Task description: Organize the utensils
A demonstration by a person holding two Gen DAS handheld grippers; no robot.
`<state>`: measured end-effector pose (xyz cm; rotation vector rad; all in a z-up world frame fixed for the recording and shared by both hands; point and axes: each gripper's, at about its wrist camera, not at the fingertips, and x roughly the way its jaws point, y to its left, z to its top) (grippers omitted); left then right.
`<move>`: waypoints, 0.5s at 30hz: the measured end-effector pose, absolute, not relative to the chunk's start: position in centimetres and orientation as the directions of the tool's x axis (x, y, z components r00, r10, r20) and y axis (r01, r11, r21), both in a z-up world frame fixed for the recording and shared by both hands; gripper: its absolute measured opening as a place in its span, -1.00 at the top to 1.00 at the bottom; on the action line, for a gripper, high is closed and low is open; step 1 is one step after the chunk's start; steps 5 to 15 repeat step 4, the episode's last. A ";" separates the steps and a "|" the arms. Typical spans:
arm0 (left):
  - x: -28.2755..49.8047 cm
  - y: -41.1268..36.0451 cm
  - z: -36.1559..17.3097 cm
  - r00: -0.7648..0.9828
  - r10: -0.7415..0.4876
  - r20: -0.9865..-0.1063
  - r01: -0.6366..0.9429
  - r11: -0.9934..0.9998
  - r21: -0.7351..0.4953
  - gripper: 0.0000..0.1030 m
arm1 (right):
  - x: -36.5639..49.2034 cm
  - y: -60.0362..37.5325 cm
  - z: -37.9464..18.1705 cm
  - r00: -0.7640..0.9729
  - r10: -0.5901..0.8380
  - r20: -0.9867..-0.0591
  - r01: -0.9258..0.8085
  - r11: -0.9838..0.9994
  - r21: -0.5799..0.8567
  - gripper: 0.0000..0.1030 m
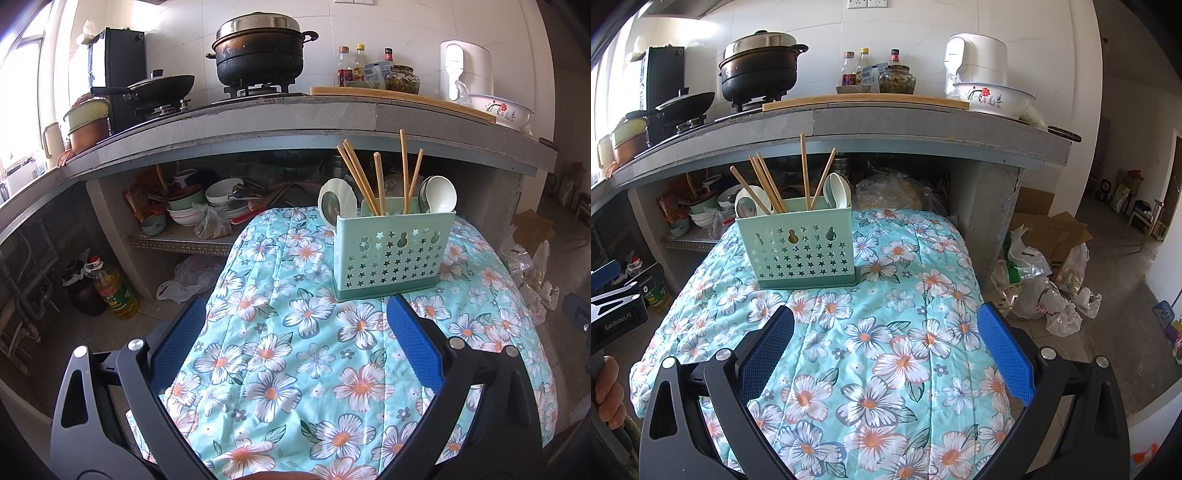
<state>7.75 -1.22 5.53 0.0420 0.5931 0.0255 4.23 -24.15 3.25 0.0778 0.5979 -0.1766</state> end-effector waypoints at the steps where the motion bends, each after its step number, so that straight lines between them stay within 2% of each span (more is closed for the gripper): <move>1: 7.7 -1.2 5.5 0.829 0.036 -0.558 -0.012 0.999 0.047 -0.84 | 4.2 -24.1 3.2 0.811 -0.143 -0.567 0.188 0.982 0.022 -0.87; 15: 7.7 -1.4 5.3 0.827 0.034 -0.561 -0.010 0.999 0.046 -0.84 | 4.2 -24.1 3.1 0.811 -0.142 -0.567 0.188 0.982 0.023 -0.87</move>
